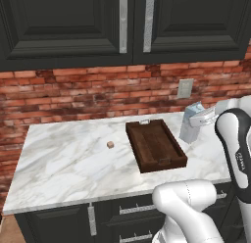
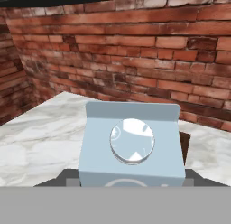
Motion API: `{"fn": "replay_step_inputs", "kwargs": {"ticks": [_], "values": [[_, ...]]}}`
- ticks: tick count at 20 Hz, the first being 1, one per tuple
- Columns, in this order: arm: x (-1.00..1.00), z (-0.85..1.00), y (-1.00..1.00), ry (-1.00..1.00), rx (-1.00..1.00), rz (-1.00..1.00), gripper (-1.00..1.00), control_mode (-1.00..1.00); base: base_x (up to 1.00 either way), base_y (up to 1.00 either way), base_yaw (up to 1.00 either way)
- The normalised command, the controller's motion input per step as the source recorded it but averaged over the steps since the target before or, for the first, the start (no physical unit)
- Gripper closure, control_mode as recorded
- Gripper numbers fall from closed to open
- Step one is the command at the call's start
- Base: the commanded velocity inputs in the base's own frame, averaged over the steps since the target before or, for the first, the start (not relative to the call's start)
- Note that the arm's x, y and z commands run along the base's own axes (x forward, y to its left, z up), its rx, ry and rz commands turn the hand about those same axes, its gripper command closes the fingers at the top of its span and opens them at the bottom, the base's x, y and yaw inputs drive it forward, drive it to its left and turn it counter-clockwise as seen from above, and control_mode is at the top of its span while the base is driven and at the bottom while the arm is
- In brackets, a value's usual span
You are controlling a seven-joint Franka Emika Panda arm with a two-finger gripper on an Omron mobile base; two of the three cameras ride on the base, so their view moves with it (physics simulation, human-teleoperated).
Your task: Take out the milk from the fridge and place it on the tray on the counter. Then take the sugar cube near the tray and place it in the tray.
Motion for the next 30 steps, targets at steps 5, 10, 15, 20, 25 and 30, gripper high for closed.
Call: {"fn": "replay_step_inputs", "kwargs": {"ticks": [5,10,15,20,25,30], "values": [[0.56,-0.24,-0.15,-0.01,0.0,0.11,1.0,-1.0,0.0,0.0,0.0],[0.59,-0.21,0.0,0.0,0.0,0.03,1.0,-1.0,0.0,0.0,0.0],[0.61,-0.29,0.05,0.04,0.0,0.0,1.0,-1.0,0.0,0.0,0.0],[0.39,-0.35,0.39,-0.02,0.0,0.0,1.0,-1.0,0.0,0.0,0.0],[0.43,-0.24,0.4,-0.07,0.0,0.0,1.0,-1.0,0.0,0.0,0.0],[0.45,-0.24,0.21,-0.01,0.0,0.0,1.0,-1.0,0.0,0.0,0.0]]}}
